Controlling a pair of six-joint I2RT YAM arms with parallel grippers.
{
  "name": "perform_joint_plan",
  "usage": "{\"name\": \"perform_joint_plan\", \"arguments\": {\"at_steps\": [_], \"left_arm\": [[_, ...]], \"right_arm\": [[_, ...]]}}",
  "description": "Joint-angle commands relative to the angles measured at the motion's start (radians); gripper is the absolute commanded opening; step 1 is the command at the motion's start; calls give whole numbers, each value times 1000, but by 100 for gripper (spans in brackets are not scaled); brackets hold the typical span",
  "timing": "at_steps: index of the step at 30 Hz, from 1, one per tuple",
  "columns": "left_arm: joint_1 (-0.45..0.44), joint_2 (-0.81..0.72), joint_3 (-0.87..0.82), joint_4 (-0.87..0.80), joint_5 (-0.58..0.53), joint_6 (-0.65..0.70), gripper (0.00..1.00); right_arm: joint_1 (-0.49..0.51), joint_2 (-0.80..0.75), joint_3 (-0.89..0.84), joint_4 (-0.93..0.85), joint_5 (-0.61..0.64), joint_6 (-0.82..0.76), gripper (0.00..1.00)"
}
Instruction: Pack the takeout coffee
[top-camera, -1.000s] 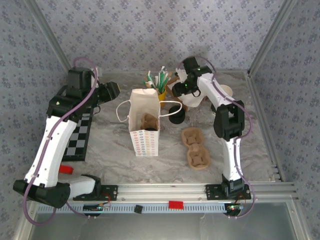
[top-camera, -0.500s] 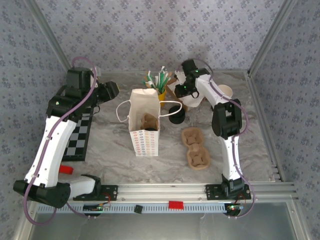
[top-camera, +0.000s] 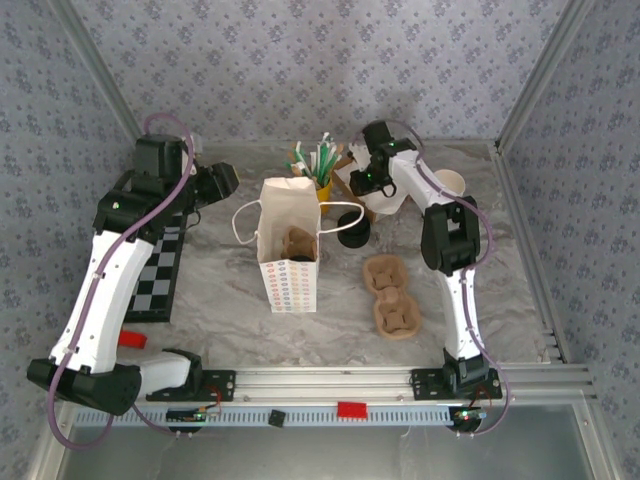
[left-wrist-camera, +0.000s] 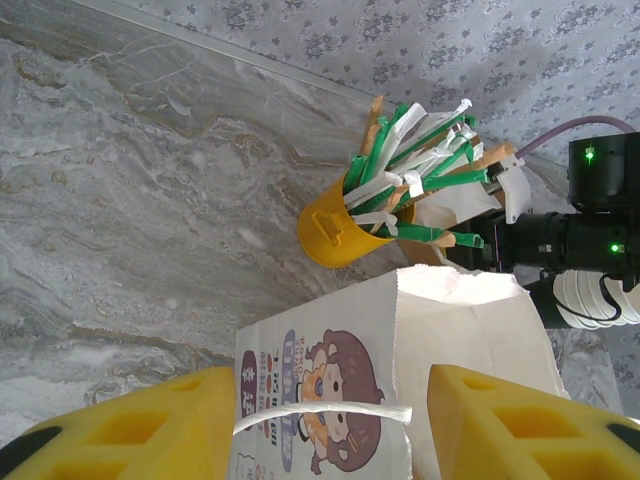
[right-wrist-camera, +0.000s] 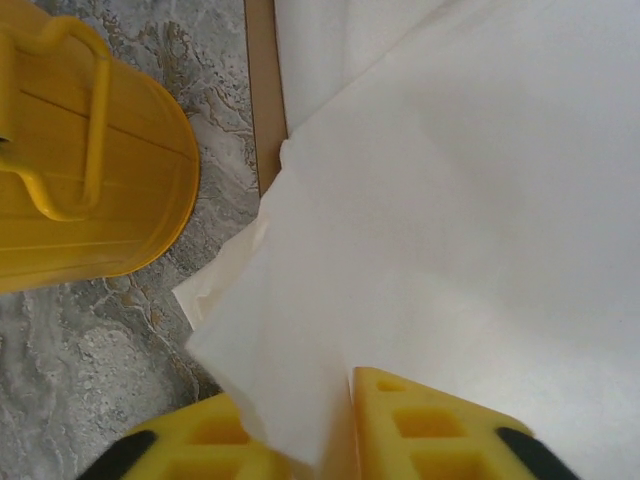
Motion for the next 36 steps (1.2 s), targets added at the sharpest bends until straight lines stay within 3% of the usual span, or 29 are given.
{"name": "perform_joint_plan", "arguments": {"at_steps": [1, 9, 19, 27, 36], "left_arm": [[7, 1, 11, 17, 8, -14, 53], [7, 1, 46, 6, 12, -12, 53], [-18, 45, 223, -76, 48, 20, 60], [-258, 121, 391, -134, -39, 97, 73], [-556, 284, 548, -84, -175, 194, 84]], "right_arm": [[-2, -16, 26, -5, -9, -7, 17], [-31, -163, -32, 23, -17, 59, 1], [-85, -428, -95, 32, -75, 239, 0], [-111, -634, -44, -48, -96, 449, 0], [-163, -856, -145, 18, -191, 785, 0]]}}
